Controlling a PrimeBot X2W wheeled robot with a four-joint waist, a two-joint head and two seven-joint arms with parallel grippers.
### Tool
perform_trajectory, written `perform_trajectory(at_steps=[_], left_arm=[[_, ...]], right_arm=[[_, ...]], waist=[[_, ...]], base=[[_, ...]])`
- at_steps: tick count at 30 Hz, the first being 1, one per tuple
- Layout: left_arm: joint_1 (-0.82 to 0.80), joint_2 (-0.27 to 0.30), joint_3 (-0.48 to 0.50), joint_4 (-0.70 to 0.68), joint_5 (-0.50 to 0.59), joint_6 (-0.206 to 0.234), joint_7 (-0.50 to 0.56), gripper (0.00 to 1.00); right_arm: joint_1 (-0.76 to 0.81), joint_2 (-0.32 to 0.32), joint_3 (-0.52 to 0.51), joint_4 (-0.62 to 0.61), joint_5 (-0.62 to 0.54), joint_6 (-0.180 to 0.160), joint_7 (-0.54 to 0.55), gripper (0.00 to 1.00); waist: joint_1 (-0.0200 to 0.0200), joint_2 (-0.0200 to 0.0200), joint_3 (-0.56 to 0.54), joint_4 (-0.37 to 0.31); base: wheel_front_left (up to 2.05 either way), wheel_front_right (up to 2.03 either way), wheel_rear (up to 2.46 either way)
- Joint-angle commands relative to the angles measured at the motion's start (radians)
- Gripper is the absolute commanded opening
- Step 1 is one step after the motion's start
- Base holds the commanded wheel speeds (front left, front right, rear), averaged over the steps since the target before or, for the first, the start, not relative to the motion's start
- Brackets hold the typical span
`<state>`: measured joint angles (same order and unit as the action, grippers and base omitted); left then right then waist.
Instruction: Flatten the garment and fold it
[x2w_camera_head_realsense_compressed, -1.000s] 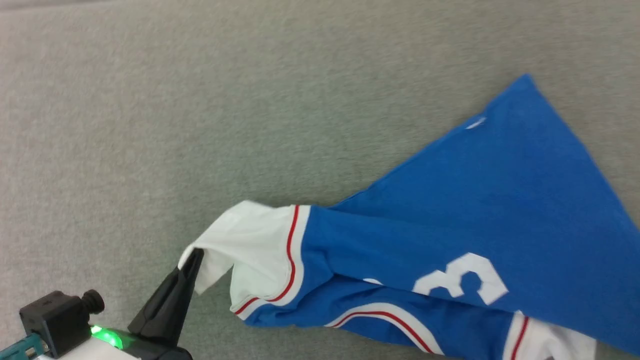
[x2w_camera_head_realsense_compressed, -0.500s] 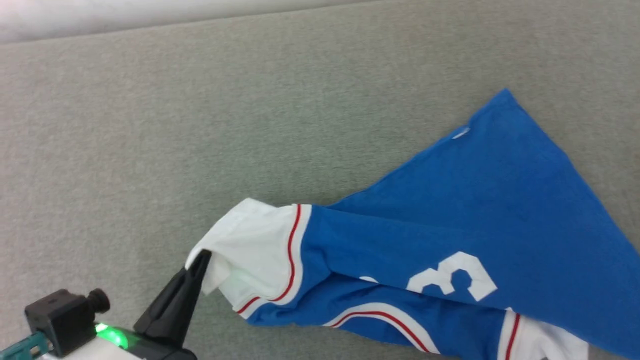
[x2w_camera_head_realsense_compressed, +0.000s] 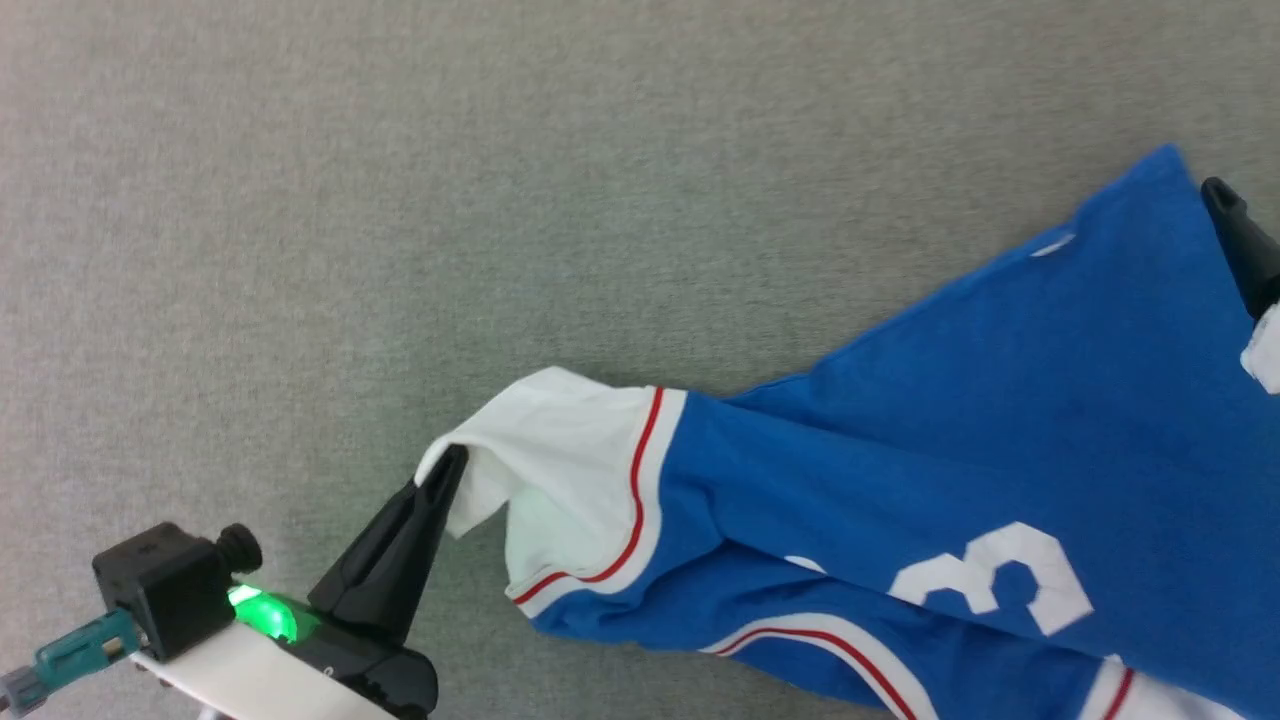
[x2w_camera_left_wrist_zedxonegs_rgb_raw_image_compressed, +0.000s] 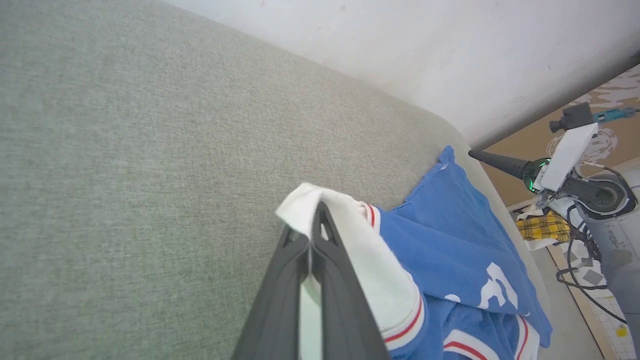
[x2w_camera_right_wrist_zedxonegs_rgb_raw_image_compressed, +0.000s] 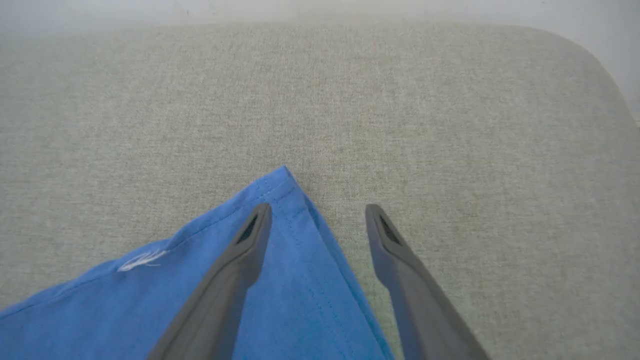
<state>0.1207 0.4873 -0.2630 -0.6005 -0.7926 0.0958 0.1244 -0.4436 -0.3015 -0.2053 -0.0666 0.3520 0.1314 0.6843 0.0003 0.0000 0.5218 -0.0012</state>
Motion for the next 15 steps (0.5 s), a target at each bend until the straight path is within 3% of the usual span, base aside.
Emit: perform_trajectory(at_steps=[1,9,11,15], left_arm=[[-0.018,-0.006,-0.002,0.003,0.007,-0.010,0.001,0.00],[-0.044,-0.013,-0.013,0.016,0.010,-0.014,-0.001,0.00],[-0.051,-0.014,-0.017,0.019,0.011,-0.015,0.002,0.00],[-0.056,-0.014,-0.018,0.025,0.010,-0.014,0.004,0.00]], right_arm=[[-0.019,-0.013,0.012,0.016,-0.004,-0.001,-0.003,1.00],[-0.061,-0.059,0.082,0.135,0.003,-0.001,0.008,1.00],[-0.060,-0.068,0.109,0.156,0.022,-0.001,0.043,0.00],[-0.059,-0.074,0.125,0.163,0.052,-0.001,0.110,0.00]], waist=[[-0.0003,0.0000,0.042,0.038],[-0.0003,0.0000,0.073,0.053],[-0.0003,0.0000,0.073,0.056],[-0.0003,0.0000,0.057,0.054]], base=[[0.00,0.00,0.00],[0.00,0.00,0.00],[0.00,0.00,0.00],[0.00,0.00,0.00]])
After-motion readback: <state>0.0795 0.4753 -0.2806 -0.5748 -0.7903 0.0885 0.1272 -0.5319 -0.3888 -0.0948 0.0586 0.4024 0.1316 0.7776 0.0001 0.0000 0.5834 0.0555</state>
